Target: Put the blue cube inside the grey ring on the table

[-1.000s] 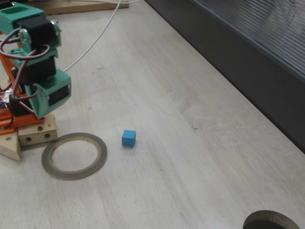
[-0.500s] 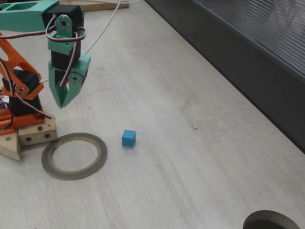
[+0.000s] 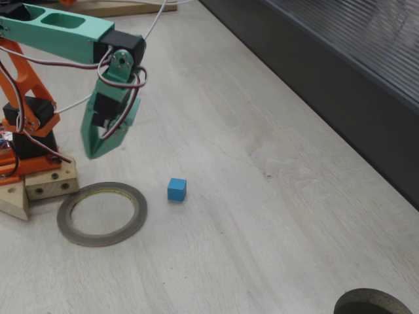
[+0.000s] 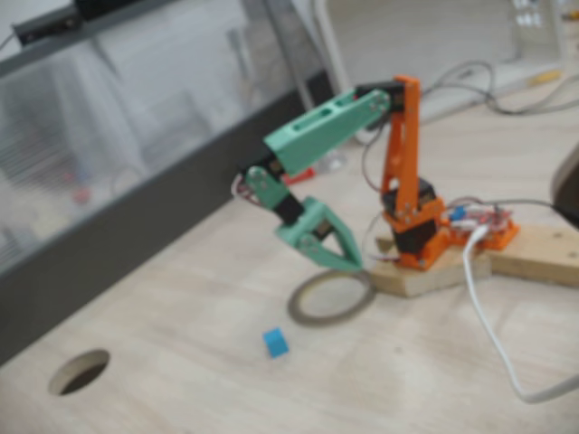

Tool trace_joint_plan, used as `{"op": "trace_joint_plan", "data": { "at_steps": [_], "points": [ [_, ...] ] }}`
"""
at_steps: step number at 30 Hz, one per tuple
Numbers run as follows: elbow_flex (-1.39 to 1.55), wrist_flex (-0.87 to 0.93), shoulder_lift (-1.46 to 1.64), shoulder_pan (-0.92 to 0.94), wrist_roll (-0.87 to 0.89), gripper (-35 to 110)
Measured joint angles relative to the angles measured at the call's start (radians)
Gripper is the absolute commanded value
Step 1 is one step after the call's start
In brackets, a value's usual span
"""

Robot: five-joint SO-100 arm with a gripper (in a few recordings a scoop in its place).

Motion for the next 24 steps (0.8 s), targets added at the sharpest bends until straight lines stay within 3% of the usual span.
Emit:
{"op": "trace_joint_plan", "data": {
  "at_steps": [10,24],
  "points": [
    [-0.21,-0.272,-0.213,0.0,0.0,0],
    [-0.472,-0.299,-0.423,0.0,0.0,0]
  ]
}}
